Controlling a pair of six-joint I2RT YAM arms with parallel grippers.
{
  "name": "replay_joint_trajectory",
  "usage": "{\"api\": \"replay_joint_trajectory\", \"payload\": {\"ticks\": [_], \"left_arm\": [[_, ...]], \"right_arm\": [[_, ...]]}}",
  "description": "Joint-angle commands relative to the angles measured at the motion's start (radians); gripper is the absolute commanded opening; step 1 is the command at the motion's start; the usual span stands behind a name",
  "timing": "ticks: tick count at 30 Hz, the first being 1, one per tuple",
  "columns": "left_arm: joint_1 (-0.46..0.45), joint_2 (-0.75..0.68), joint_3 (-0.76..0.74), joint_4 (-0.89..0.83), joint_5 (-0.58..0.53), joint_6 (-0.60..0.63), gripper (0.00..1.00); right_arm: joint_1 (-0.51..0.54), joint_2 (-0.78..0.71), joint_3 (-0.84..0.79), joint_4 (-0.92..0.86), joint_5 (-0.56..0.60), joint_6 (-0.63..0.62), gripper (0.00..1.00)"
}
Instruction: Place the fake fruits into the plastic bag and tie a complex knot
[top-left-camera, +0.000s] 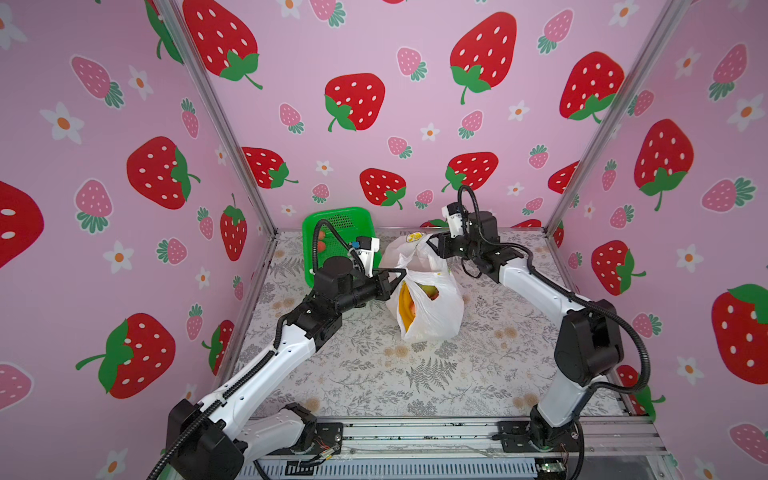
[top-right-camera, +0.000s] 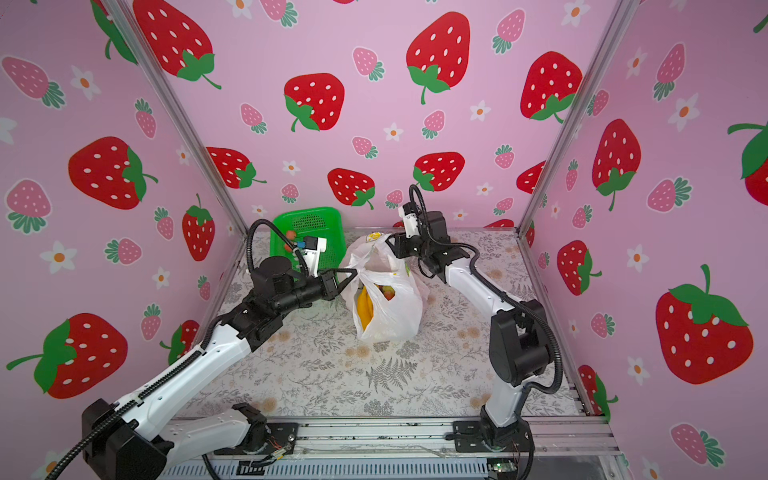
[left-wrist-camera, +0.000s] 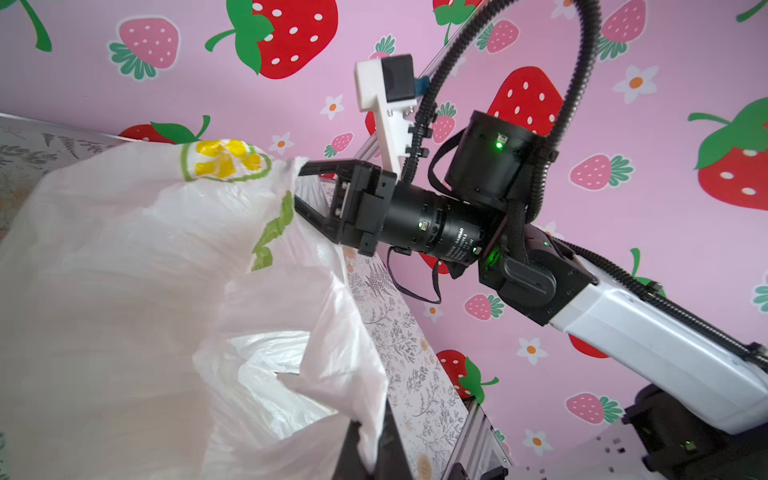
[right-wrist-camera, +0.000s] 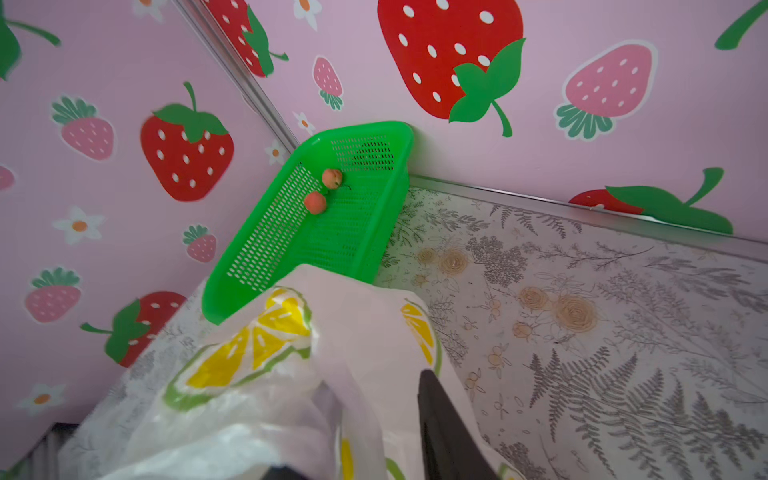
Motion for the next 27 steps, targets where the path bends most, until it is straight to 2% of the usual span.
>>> {"api": "replay_joint_trajectory", "payload": {"ticks": [1, 7, 10, 14, 17, 22, 27], "left_arm": [[-0.023, -0.034, -0.021, 0.039, -0.028, -0.08, 0.0], [-0.026, -0.044, -0.034, 0.01, -0.028, -0.08, 0.0], [-0.025, -0.053, -0.038, -0.009, -0.03, -0.068, 0.0], [-0.026, -0.07, -0.034, -0.053, -0.046, -0.044, 0.0], [-0.026, -0.086, -0.027, -0.081, -0.053, -0.027, 0.0], [-0.024, -0.106, -0.025, -0.104, -0.077, -0.013, 0.0], [-0.024, -0.109, -0.019, -0.12, -0.079, -0.005, 0.0]], "right_arm": [[0.014, -0.066, 0.017, -0.137, 0.183, -0.107, 0.5], [0.1, -0.308, -0.165, -0.183, 0.428, -0.214, 0.76], [0.168, -0.429, -0.265, -0.183, 0.5, -0.253, 0.83], [0.309, -0.562, -0.401, -0.132, 0.527, -0.341, 0.85], [0.378, -0.591, -0.466, -0.076, 0.507, -0.43, 0.85], [0.431, -0.531, -0.506, 0.03, 0.504, -0.568, 0.85], [0.436, -0.448, -0.511, 0.14, 0.503, -0.645, 0.84]]}}
